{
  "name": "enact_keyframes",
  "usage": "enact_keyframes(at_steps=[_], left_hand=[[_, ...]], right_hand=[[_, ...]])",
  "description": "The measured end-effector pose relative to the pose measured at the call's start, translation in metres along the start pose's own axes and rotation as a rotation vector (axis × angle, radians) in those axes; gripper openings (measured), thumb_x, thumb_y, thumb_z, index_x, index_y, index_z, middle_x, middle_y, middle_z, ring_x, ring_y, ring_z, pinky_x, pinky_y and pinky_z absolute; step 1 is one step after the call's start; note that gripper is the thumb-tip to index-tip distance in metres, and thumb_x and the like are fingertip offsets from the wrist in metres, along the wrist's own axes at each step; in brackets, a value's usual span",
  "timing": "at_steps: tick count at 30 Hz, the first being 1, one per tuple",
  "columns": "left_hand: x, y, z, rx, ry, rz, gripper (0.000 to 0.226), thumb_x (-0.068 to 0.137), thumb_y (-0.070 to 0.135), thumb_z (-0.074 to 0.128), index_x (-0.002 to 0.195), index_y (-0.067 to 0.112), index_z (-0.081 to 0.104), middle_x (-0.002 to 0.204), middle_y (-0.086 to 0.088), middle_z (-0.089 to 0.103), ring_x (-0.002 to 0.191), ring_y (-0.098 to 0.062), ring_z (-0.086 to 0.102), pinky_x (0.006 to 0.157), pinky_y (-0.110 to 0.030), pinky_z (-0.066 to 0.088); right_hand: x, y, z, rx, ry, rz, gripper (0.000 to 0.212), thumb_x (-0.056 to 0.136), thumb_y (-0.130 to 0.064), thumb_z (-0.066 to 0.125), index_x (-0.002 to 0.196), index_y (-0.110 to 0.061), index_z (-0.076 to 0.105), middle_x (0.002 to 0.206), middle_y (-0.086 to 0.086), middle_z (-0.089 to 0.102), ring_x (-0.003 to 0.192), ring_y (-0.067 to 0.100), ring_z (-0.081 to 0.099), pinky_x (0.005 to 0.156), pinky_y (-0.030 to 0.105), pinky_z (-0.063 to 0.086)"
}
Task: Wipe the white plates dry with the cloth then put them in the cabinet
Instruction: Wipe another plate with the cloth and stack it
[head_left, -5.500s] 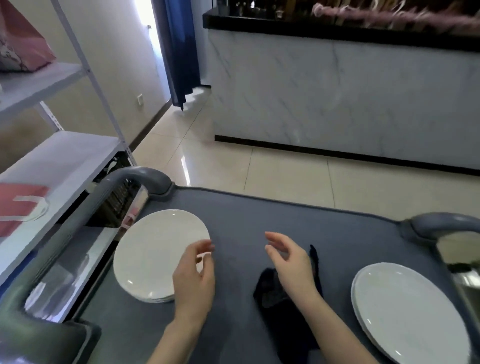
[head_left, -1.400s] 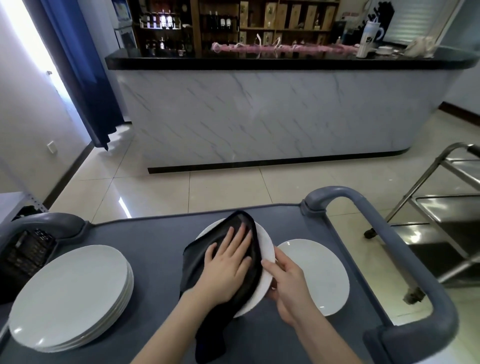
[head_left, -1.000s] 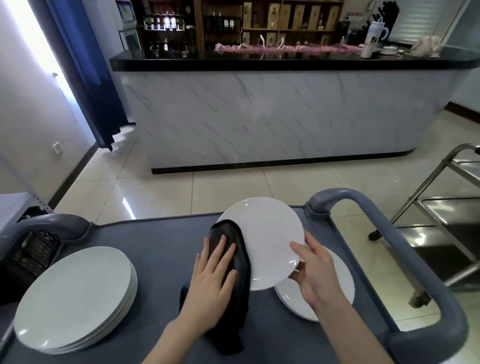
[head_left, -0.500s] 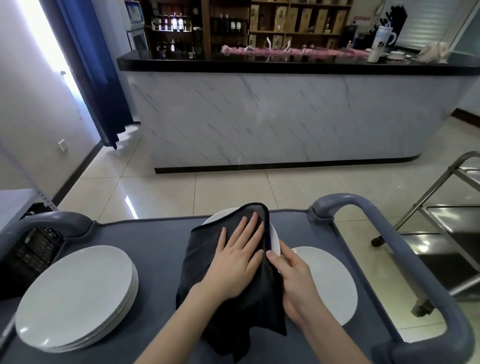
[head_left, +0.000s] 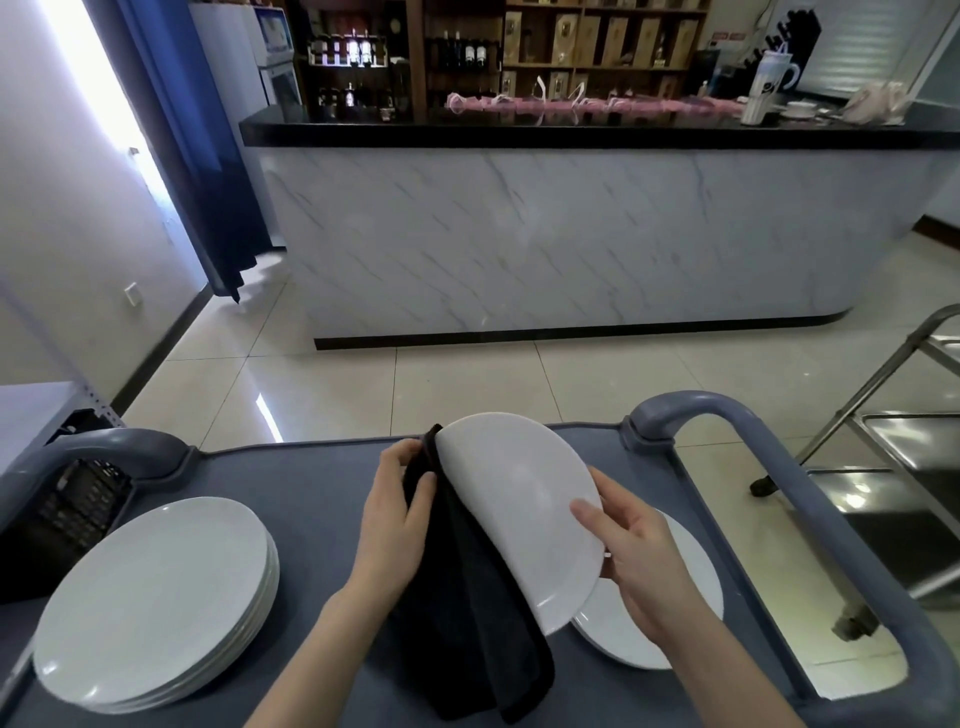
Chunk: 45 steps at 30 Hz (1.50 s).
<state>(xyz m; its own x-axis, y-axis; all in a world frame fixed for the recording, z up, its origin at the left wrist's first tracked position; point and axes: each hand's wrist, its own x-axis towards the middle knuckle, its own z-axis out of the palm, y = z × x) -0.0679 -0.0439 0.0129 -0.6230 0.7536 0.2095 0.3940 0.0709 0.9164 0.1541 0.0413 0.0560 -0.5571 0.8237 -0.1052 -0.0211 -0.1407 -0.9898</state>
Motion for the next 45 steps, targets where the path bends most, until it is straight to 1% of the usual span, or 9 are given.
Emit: enact_keyframes(at_steps=[4,10,14,17,22,26,34,41,45], left_hand=[[0.003,0.016,-0.007,-0.042,-0.017,0.033,0.030,0.096,0.019,0.058,0.116,0.041,0.054,0.105,0.029,0.063,0.102,0.010,0.057,0.081,-0.007,0.042],[0.007,0.036,-0.010,0.089,-0.258,0.174,0.019,0.090,0.023,0.069,0.086,0.040,0.062,0.084,0.024,0.067,0.081,0.003,0.062,0.069,-0.008,0.043],[0.008,0.043,-0.004,0.184,-0.408,0.266,0.004,0.086,0.041,0.064,0.087,0.039,0.060,0.080,0.021,0.065,0.076,-0.001,0.061,0.066,-0.011,0.042],[0.009,0.044,-0.001,0.138,-0.330,0.237,0.015,0.086,0.035,0.069,0.078,0.043,0.060,0.074,0.019,0.065,0.070,0.000,0.058,0.063,-0.011,0.040],[0.011,0.048,0.002,0.159,-0.169,0.205,0.017,0.075,0.058,0.061,0.072,0.042,0.056,0.071,0.022,0.063,0.068,-0.001,0.057,0.061,-0.016,0.042],[0.003,0.032,-0.001,0.054,-0.003,0.058,0.027,0.087,0.037,0.068,0.066,0.035,0.052,0.062,0.019,0.057,0.059,0.000,0.049,0.056,-0.011,0.038],[-0.016,0.023,0.003,-0.046,0.093,-0.080,0.008,0.095,0.033,0.060,0.090,0.038,0.057,0.082,0.026,0.065,0.077,0.007,0.059,0.062,-0.003,0.040],[-0.011,0.022,-0.010,-0.044,0.066,-0.048,0.012,0.095,0.029,0.062,0.085,0.032,0.057,0.073,0.020,0.063,0.067,0.003,0.056,0.060,-0.008,0.041],[0.005,0.032,-0.023,0.065,-0.116,0.081,0.012,0.090,0.032,0.066,0.081,0.031,0.058,0.074,0.017,0.064,0.066,0.002,0.056,0.061,-0.010,0.043]], right_hand=[[-0.002,-0.009,0.001,-0.159,-0.051,-0.099,0.038,0.101,-0.019,0.052,0.115,-0.051,0.066,0.118,-0.017,0.070,0.107,0.002,0.066,0.076,0.014,0.053],[-0.001,-0.012,0.014,-0.498,-0.107,-0.250,0.027,0.103,-0.021,0.051,0.114,-0.043,0.062,0.110,-0.024,0.068,0.104,-0.001,0.062,0.080,0.009,0.044],[0.009,-0.015,0.015,-0.721,-0.142,-0.315,0.013,0.099,-0.029,0.056,0.105,-0.035,0.066,0.091,-0.015,0.070,0.085,0.008,0.064,0.076,0.029,0.049],[0.013,-0.020,0.014,-0.649,-0.087,-0.327,0.012,0.097,-0.026,0.060,0.102,-0.031,0.070,0.092,-0.015,0.072,0.089,0.007,0.066,0.079,0.026,0.050],[0.005,-0.022,0.018,-0.430,0.005,-0.300,0.024,0.096,-0.017,0.062,0.093,-0.038,0.074,0.094,-0.014,0.074,0.090,0.003,0.068,0.074,0.013,0.049],[0.000,-0.018,0.015,-0.253,0.165,-0.267,0.021,0.096,-0.017,0.061,0.094,-0.033,0.076,0.093,-0.010,0.076,0.086,0.004,0.069,0.072,0.013,0.051],[-0.004,-0.001,0.025,0.029,0.534,-0.204,0.022,0.097,-0.028,0.060,0.089,-0.043,0.073,0.088,-0.017,0.074,0.078,-0.005,0.066,0.057,0.011,0.050],[-0.005,-0.005,0.018,-0.222,0.355,-0.272,0.027,0.101,-0.026,0.053,0.095,-0.049,0.067,0.093,-0.019,0.072,0.084,-0.005,0.064,0.065,0.008,0.048],[0.001,-0.018,0.017,-0.340,0.129,-0.283,0.023,0.100,-0.020,0.056,0.100,-0.038,0.071,0.096,-0.015,0.073,0.090,-0.001,0.066,0.072,0.011,0.048]])
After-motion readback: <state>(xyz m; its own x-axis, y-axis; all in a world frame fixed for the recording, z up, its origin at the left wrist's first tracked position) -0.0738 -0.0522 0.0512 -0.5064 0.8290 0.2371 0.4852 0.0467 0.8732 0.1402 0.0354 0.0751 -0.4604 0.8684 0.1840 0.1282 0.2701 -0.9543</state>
